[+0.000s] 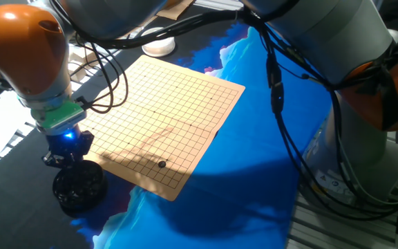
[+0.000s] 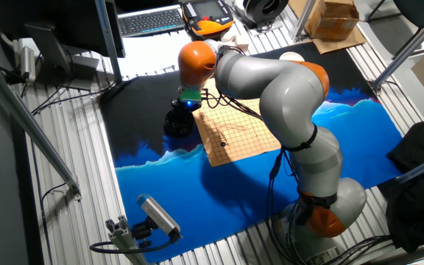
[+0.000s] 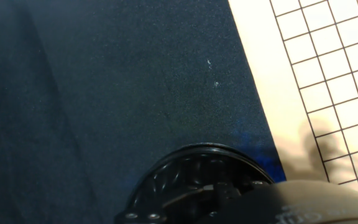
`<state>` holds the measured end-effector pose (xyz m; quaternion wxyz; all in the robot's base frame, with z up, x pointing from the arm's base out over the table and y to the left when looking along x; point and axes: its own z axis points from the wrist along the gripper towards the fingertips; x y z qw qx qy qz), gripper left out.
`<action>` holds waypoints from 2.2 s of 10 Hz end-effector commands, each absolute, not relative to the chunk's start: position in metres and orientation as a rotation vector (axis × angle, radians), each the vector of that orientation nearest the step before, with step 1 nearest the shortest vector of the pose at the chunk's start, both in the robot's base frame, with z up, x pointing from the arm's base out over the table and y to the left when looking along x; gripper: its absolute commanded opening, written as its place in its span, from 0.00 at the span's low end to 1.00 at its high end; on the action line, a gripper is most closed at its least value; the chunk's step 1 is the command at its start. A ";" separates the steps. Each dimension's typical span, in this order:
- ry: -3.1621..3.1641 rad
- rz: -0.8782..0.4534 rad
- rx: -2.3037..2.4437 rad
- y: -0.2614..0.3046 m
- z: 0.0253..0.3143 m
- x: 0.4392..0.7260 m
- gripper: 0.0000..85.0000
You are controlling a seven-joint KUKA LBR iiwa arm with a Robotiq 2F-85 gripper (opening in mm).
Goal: Play the first move as black on the 3-4 point in the upper right corner of the Go board
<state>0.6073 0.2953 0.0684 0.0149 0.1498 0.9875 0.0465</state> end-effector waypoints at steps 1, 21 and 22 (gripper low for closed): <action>3.074 0.144 0.461 0.295 0.069 0.607 0.20; 3.119 0.300 0.239 0.275 0.117 0.585 0.00; 3.119 0.309 0.205 0.274 0.117 0.585 0.00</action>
